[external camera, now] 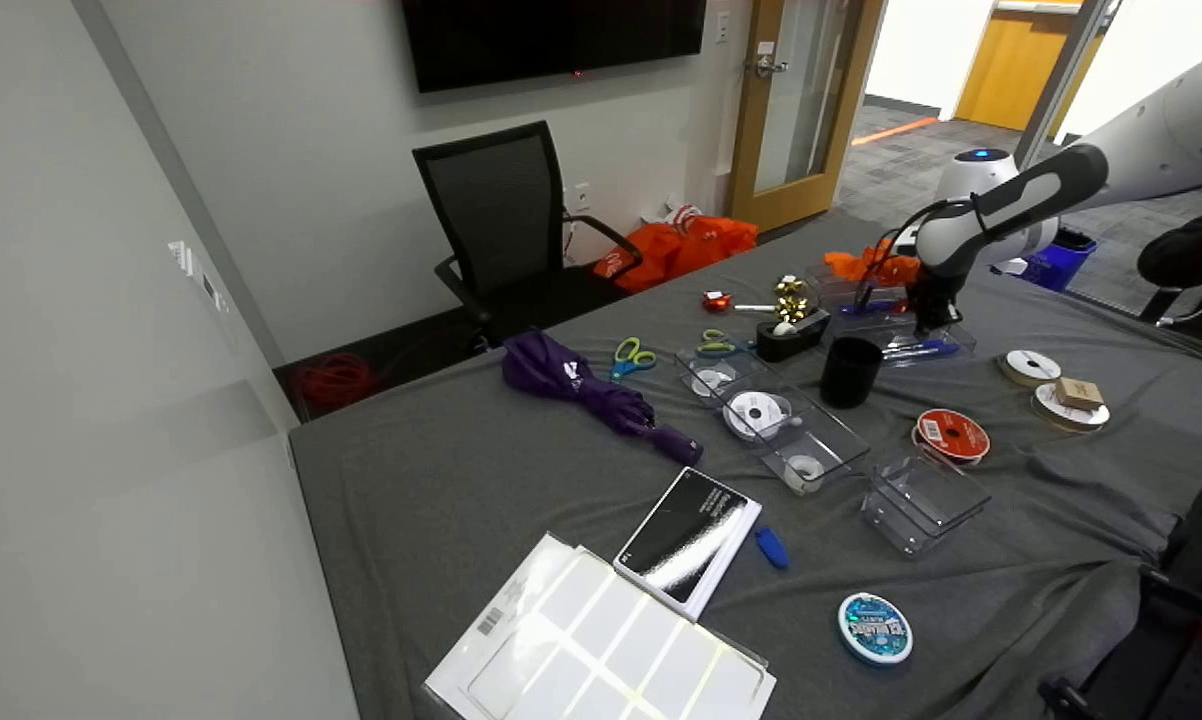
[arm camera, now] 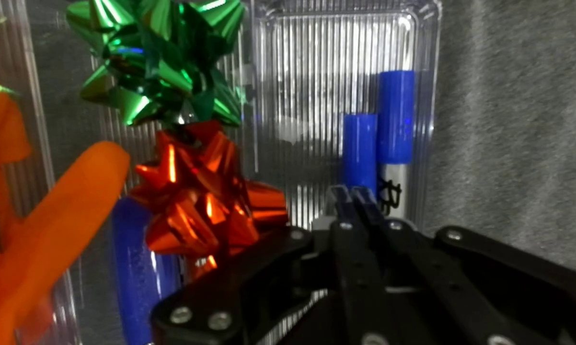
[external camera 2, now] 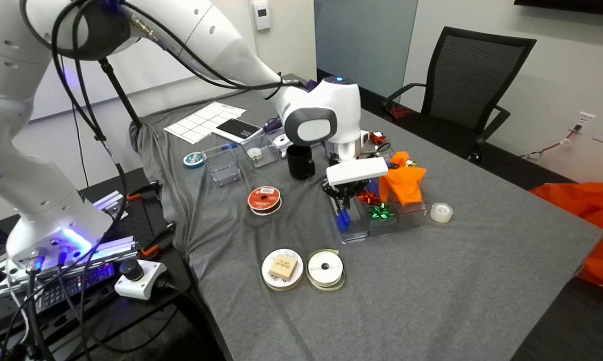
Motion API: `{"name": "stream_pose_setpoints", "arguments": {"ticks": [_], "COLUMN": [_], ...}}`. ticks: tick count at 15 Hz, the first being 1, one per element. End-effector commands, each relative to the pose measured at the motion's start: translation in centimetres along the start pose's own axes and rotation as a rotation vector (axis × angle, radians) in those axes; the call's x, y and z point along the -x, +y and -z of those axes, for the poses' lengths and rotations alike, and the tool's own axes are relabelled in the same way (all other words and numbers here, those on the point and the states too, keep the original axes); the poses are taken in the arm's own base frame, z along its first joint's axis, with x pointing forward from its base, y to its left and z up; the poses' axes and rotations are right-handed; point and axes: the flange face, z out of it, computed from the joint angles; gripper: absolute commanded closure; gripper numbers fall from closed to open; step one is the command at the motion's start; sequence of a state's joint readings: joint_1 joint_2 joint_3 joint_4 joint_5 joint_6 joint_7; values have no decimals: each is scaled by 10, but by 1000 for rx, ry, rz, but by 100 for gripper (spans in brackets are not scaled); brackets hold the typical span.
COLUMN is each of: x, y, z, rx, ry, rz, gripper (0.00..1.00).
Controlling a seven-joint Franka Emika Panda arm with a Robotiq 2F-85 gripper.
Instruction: Put a marker in the other container
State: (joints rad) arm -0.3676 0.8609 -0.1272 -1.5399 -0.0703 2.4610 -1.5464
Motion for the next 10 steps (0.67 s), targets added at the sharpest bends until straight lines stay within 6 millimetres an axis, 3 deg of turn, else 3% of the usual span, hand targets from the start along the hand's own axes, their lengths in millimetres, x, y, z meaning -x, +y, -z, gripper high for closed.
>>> {"name": "stream_pose_setpoints", "arguments": {"ticks": [1,4,7,9,10], "x": [6,9,11,12,12], "y": [-6,-9,-11,-12,-12], "z": [6,5,4,4,3], "rx": [-8,-8,-10,-13,-13], "ry": [19,22,23,24,24], "rz": [23,33,37,38,38], "gripper": [92,83,56,90,90]}}
